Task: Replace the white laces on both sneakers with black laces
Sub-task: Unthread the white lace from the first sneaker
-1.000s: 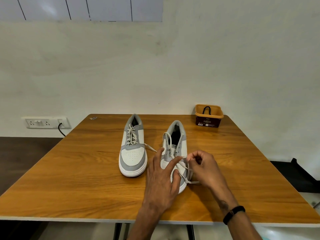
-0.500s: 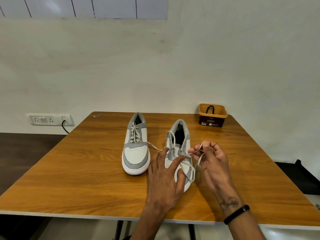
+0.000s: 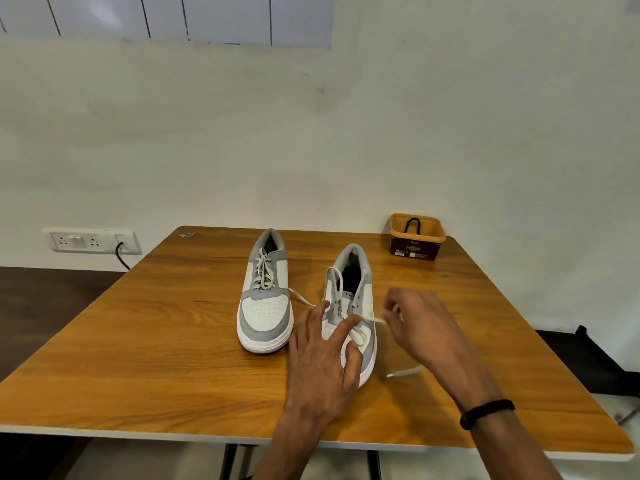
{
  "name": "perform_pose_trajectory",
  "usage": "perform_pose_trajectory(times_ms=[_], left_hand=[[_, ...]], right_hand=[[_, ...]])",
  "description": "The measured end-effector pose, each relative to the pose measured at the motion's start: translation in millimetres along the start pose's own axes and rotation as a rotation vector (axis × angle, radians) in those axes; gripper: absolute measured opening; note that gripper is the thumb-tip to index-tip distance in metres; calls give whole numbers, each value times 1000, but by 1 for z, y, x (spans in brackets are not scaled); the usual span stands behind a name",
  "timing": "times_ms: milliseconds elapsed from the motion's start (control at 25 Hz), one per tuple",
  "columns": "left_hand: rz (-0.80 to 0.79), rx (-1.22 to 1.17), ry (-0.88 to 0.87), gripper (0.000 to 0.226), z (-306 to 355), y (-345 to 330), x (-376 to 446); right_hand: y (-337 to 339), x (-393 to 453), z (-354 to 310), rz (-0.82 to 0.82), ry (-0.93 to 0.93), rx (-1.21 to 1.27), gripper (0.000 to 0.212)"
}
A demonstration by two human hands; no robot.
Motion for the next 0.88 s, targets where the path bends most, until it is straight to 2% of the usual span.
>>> perform_pose_trajectory(times_ms=[40,120,200,320,440,480,560,600,720,760,800,880], left_hand=[[-4,2,2,46,0,0,0],[-5,14,6,47,1,2,0],[-14,23,6,48,2,4,0],[-41,4,21,50,2,6,0],[-44,-13,31,48,3,6,0],[-43,-12,30,48,4,5,0],[-30,-8,25,48,3,4,0],[-23,-8,23,47,2,4,0],[-18,2,14,47,3,5,0],[-19,7,14,47,4,6,0],[-21,6,15,47,4,7,0],[-26,-2,17,47,5,6,0]], right_hand=[[-10,-2,2,-109,-18,-54,20],[-21,-4,4,-177,-39,-23,19],[-18,-5,1,-111,-114,262,13],[1,-4,-4,34,-324,807,15],[25,0,-5,131,-353,1137,24],[29,1,-4,192,-345,1122,26],[28,4,-1,271,-309,868,25],[21,5,0,226,-281,690,23],[-16,-3,2,-92,-143,136,31],[-28,-6,5,-122,-96,40,29],[-32,-8,6,-126,-81,33,22],[-25,-10,8,-127,-104,290,14]])
Point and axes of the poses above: each hand's wrist, its own x-axis towards the middle knuckle, its own y-axis out of the back of the hand, z = x × y, the point moved 1 cm from there along x, towards the middle knuckle, and after that the axes turned 9 degrees about z, right-handed, at the moved point
